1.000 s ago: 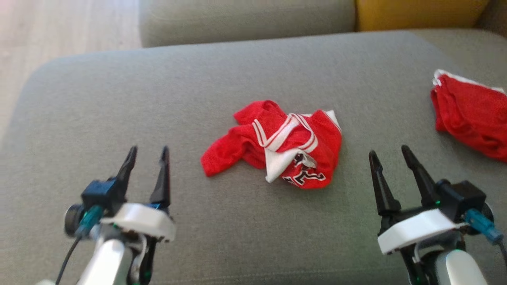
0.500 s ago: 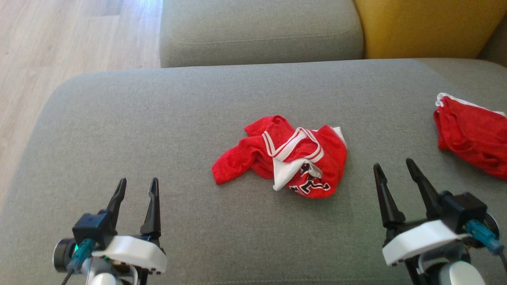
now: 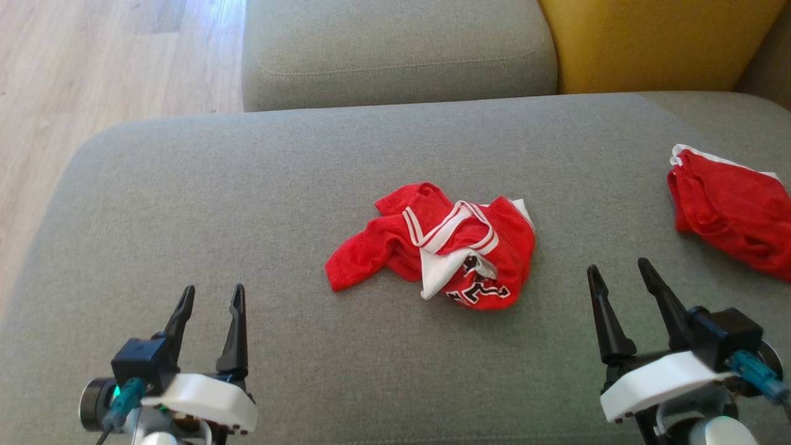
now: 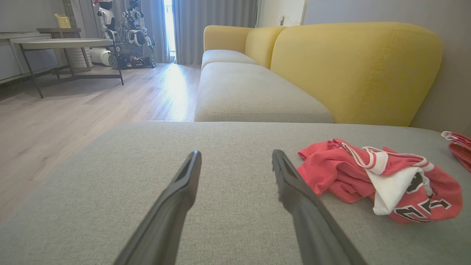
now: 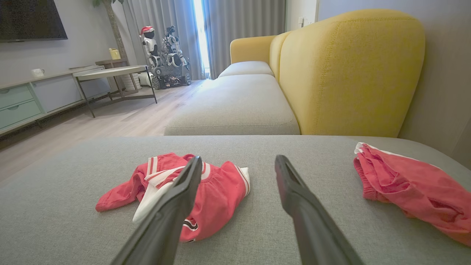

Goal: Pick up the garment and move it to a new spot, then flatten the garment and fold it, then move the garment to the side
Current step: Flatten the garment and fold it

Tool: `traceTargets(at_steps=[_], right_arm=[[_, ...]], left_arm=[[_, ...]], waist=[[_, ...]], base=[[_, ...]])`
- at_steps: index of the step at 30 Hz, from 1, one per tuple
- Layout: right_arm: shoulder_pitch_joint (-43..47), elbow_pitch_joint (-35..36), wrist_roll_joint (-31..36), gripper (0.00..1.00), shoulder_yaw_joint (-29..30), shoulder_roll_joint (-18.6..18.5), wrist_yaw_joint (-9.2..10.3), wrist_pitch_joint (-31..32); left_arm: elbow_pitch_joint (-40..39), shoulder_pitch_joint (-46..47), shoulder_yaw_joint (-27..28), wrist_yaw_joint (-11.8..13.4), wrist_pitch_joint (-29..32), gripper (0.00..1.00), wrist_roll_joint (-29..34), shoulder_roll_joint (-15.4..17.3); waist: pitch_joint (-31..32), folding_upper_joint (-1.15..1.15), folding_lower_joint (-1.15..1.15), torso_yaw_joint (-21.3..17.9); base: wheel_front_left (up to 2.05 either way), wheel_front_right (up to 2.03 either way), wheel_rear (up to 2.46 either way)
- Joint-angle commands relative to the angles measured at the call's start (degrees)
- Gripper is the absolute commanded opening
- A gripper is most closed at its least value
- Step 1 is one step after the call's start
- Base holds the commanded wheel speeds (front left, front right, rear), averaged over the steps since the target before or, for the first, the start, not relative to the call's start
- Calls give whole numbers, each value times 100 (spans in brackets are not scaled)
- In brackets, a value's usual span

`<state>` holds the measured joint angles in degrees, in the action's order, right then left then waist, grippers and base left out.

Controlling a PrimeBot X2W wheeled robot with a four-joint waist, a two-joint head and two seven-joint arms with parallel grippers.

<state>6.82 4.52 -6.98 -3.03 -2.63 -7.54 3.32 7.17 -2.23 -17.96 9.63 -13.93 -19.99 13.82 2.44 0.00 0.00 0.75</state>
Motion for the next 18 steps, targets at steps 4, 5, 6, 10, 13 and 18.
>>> traceTargets(at_steps=[4, 5, 6, 10, 13, 18], right_arm=[[-187, 225, -24, 100, -122, -25, 5, 23], [-189, 218, -25, 100, -126, -25, 5, 26], [-190, 215, -30, 100, -131, -25, 5, 26], [-189, 199, -49, 100, -143, -25, 5, 32], [-202, 180, -62, 100, -159, -25, 5, 55], [-280, 163, -43, 100, -213, -45, 5, 120]], left_arm=[[-161, 340, 170, 49, -10, 100, -26, 119], [-158, 344, 164, 52, -8, 100, -26, 120], [-155, 350, 158, 56, -5, 100, -26, 121], [-148, 366, 143, 69, -4, 100, -35, 120], [-156, 373, 134, 82, -3, 100, -43, 120], [-174, 436, 88, 69, 7, 100, -37, 114]], waist=[[-11, 0, 0, 5], [-12, 0, 0, 4], [-13, 0, 0, 4], [-14, 0, 0, 6], [-28, 0, 0, 8], [-93, 0, 0, 76]], base=[[0, 0, 0], [0, 0, 0], [0, 0, 0], [0, 0, 0], [0, 0, 0], [0, 0, 0]])
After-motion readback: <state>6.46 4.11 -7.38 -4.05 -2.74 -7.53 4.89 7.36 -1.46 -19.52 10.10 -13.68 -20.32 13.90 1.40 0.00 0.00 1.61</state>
